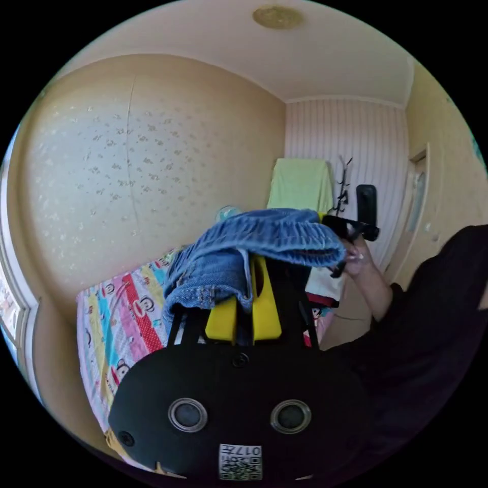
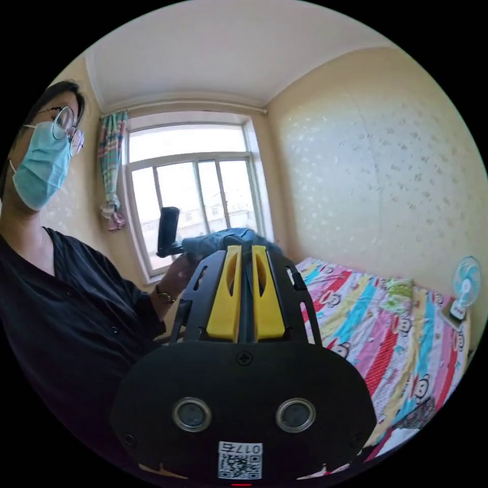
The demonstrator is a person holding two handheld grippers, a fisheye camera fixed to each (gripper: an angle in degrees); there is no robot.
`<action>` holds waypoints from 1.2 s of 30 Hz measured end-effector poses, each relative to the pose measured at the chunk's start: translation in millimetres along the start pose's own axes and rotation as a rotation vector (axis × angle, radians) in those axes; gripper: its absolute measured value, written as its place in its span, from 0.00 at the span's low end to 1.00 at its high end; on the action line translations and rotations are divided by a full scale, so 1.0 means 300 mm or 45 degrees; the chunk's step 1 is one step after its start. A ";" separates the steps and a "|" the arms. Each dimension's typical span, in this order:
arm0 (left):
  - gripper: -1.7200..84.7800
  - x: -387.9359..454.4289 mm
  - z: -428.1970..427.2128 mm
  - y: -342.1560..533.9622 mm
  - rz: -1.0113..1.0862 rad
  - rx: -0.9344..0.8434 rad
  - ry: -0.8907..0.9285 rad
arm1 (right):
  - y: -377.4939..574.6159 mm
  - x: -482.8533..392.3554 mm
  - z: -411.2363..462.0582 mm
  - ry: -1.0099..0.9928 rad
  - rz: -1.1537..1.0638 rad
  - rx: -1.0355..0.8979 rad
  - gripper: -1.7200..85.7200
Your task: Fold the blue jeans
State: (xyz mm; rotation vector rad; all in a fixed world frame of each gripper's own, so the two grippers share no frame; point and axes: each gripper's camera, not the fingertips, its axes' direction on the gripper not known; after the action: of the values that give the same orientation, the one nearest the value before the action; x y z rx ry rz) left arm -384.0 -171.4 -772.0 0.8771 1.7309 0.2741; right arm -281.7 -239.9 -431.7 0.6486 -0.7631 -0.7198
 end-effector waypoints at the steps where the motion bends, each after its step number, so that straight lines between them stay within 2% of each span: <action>1: 0.05 -0.005 -0.038 -0.003 0.000 0.039 0.051 | -0.037 -0.007 -0.083 -0.021 -0.052 0.073 0.05; 4: 0.05 -0.004 -0.219 -0.029 0.059 0.197 0.140 | -0.132 -0.056 -0.253 0.069 -0.179 0.193 0.04; 7: 0.05 -0.021 -0.371 -0.060 0.106 0.256 -0.024 | -0.196 -0.073 -0.400 0.382 -0.202 0.328 0.04; 9: 0.05 -0.098 -0.450 -0.074 0.093 0.296 -0.028 | -0.213 -0.036 -0.482 0.414 -0.196 0.395 0.04; 12: 0.03 -0.174 -0.519 -0.091 0.059 0.444 0.127 | -0.222 0.024 -0.600 0.314 -0.194 0.491 0.04; 15: 0.02 -0.218 -0.532 -0.219 0.066 0.498 0.032 | -0.313 0.113 -0.651 0.377 -0.197 0.516 0.04; 17: 0.02 -0.309 -0.490 -0.357 0.042 0.452 -0.067 | -0.423 0.245 -0.650 0.453 -0.190 0.452 0.04; 19: 0.02 -0.466 -0.407 -0.512 0.069 0.372 -0.022 | -0.582 0.542 -0.606 0.485 -0.105 0.314 0.04; 20: 0.02 -0.614 -0.320 -0.611 -0.024 0.274 -0.024 | -0.618 0.636 -0.583 0.481 -0.060 0.262 0.04; 22: 0.02 -0.878 -0.142 -0.726 -0.188 0.129 -0.068 | -0.696 1.046 -0.450 0.508 0.113 0.090 0.04; 23: 0.03 -1.065 0.002 -0.774 -0.271 0.039 -0.113 | -0.696 1.148 -0.410 0.525 0.128 0.053 0.04; 25: 0.06 -1.335 0.221 -0.786 -0.340 -0.071 -0.218 | -0.605 1.548 -0.250 0.637 0.206 -0.096 0.04; 26: 0.08 -1.515 0.358 -0.738 -0.439 -0.170 -0.296 | -0.561 1.648 -0.218 0.671 0.286 -0.165 0.04; 27: 0.10 -1.685 0.478 -0.643 -0.585 -0.314 -0.351 | -0.449 1.833 -0.171 0.744 0.506 -0.307 0.04; 28: 0.10 -1.758 0.528 -0.580 -0.650 -0.383 -0.365 | -0.306 1.968 -0.146 0.750 0.635 -0.389 0.04; 30: 0.10 -1.950 0.681 -0.259 -0.801 -0.620 -0.396 | -0.067 2.094 -0.119 0.710 0.706 -0.464 0.04; 31: 0.10 -1.978 0.709 -0.161 -0.829 -0.671 -0.399 | 0.113 2.161 -0.094 0.681 0.742 -0.559 0.05; 32: 0.10 -2.016 0.757 0.055 -0.878 -0.780 -0.374 | 0.212 2.190 -0.079 0.657 0.759 -0.627 0.05; 34: 0.10 -2.035 0.806 0.408 -0.967 -0.992 -0.309 | 0.660 2.258 -0.030 0.570 0.859 -0.927 0.05; 36: 0.11 -1.986 0.799 0.882 -1.111 -1.283 -0.261 | 1.000 2.252 -0.021 0.497 0.956 -1.124 0.05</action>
State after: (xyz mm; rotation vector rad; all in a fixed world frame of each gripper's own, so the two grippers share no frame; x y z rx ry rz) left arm 4.1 -447.5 -266.1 -0.5623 1.3585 0.3809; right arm 171.9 -581.2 42.0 -0.3088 -0.2231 -0.1635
